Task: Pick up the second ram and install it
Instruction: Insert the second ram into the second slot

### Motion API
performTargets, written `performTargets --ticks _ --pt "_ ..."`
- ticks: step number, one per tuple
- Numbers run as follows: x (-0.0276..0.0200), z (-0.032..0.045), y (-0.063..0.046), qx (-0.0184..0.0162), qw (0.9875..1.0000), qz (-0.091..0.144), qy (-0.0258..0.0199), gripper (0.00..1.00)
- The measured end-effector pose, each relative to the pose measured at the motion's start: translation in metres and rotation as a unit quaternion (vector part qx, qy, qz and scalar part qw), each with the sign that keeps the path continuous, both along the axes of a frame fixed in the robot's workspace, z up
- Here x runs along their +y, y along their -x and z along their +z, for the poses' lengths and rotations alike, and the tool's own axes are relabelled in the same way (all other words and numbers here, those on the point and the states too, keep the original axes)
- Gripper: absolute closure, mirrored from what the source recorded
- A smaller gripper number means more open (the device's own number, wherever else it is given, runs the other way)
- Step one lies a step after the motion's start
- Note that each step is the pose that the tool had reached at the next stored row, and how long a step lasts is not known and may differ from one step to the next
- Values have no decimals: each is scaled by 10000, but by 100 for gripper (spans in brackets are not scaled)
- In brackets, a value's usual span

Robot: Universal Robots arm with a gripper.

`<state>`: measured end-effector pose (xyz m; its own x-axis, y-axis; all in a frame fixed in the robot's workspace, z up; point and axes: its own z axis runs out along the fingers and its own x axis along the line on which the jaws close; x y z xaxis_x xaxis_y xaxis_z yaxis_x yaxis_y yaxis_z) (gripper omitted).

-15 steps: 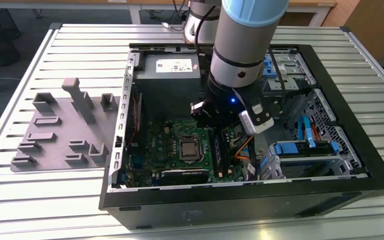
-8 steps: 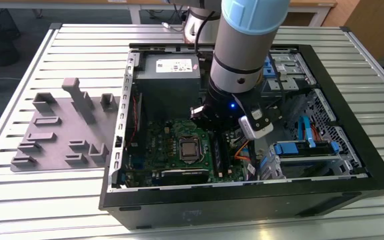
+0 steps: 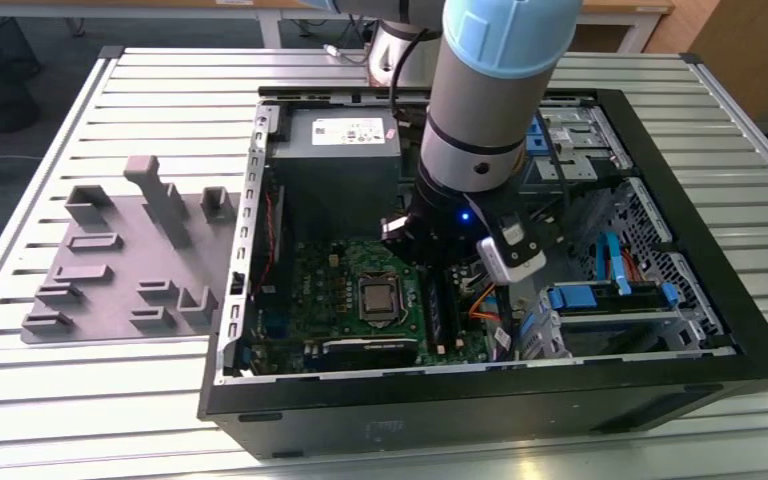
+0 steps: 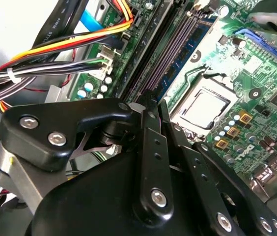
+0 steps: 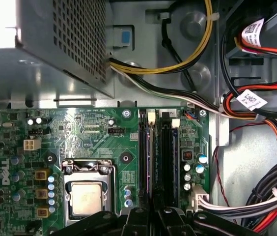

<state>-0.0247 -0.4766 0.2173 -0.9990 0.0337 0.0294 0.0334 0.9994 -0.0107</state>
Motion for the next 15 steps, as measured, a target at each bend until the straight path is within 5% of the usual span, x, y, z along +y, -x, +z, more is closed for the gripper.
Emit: performTargets --ticks 15 --pt "-6 -34 -13 8 10000 -20 -25 86"
